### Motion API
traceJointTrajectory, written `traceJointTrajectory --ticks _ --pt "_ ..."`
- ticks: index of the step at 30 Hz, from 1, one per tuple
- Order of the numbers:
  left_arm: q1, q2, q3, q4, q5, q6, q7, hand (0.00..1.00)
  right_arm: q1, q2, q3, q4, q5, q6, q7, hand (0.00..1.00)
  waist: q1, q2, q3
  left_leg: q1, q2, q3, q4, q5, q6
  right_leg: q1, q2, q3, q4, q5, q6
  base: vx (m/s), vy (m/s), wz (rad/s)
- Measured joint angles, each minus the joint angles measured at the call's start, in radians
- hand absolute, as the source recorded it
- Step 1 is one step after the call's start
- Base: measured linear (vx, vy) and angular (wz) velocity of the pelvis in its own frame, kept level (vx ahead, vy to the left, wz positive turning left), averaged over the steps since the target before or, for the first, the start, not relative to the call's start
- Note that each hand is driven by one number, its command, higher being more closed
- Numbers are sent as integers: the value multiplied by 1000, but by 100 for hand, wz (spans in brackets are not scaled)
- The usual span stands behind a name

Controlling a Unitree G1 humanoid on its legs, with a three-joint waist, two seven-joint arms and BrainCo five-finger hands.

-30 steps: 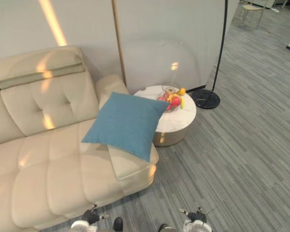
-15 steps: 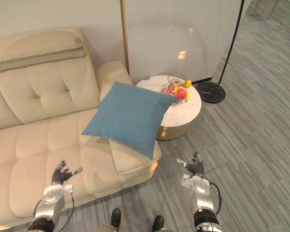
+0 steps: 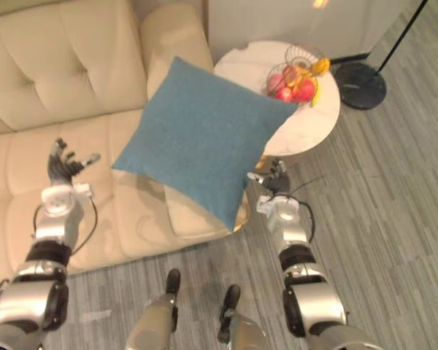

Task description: Pick up cushions and gather them together orderly.

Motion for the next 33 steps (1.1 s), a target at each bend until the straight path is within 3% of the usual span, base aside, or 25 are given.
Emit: traceJointTrajectory --ticks 11,14,16,17,18,19,20,22,24,25,27,28,33 --pt "-269 -30 -130 97 4 0 -6 0 -112 32 78 -13 80 1 -10 0 2 0 29 -114 35 16 128 -25 -8 -85 15 11 73 0 1 29 2 -2" --pt "-291 -85 -152 139 8 2 -8 0 -127 52 107 -17 107 1 -28 0 1 -1 29 -145 45 27 172 -33 -16 -95 21 12 74 1 1 52 4 -5" --pt "-290 -121 -173 180 30 9 -12 0 -132 69 129 -34 113 1 -34 0 3 -7 35 -228 56 55 318 -70 -29 -93 26 25 76 4 -2 64 30 -17" --pt "-290 -147 -172 205 47 13 -10 0 -137 78 140 -54 113 0 -38 0 4 -4 41 -236 49 61 228 -96 -13 -93 33 33 76 4 -2 71 88 -48" --pt "-280 -177 -181 217 54 19 -3 100 -140 81 160 -64 114 -2 -39 0 9 12 41 -194 63 80 37 24 24 -88 64 35 83 -7 12 74 121 -45" --pt "-279 -180 -186 217 60 19 -1 100 -140 85 159 -67 114 -4 -40 0 7 8 44 -184 67 88 24 19 22 -90 64 32 89 -17 18 100 158 -11" --pt "-278 -199 -224 214 88 13 -1 100 -140 74 153 -71 114 -2 -44 100 1 2 47 -182 60 76 8 20 23 -100 56 25 109 -24 24 86 115 26" --pt "-261 -199 -263 214 118 18 -3 100 -140 74 155 -70 120 5 -54 100 9 1 48 -160 58 74 8 20 23 -106 44 21 167 -36 37 84 54 20" --pt "-238 -194 -267 215 150 32 -3 100 -140 72 155 -71 139 3 -57 100 14 1 50 -131 56 77 9 19 23 -122 14 12 207 -103 55 37 -26 3" --pt "-227 -191 -267 215 167 41 -3 100 -146 65 155 -71 146 -1 -57 100 15 0 49 -123 49 78 10 19 23 -116 -20 4 155 -91 65 -5 -60 11" --pt "-222 -181 -268 212 172 38 -3 100 -164 52 154 -71 152 -4 -57 100 9 -5 51 -131 38 73 9 18 21 -112 -40 16 113 -30 71 -23 -97 16" --pt "-218 -164 -268 211 171 37 -3 100 -180 58 155 -71 153 -4 -56 100 21 -5 52 -138 56 77 7 21 17 -113 -20 22 88 -31 69 -14 -138 -4" --pt "-195 -153 -276 167 109 39 -2 100 -173 67 153 -70 161 0 -48 100 13 -3 53 -98 70 65 -11 40 -10 -74 4 22 81 -34 64 -12 -89 0"
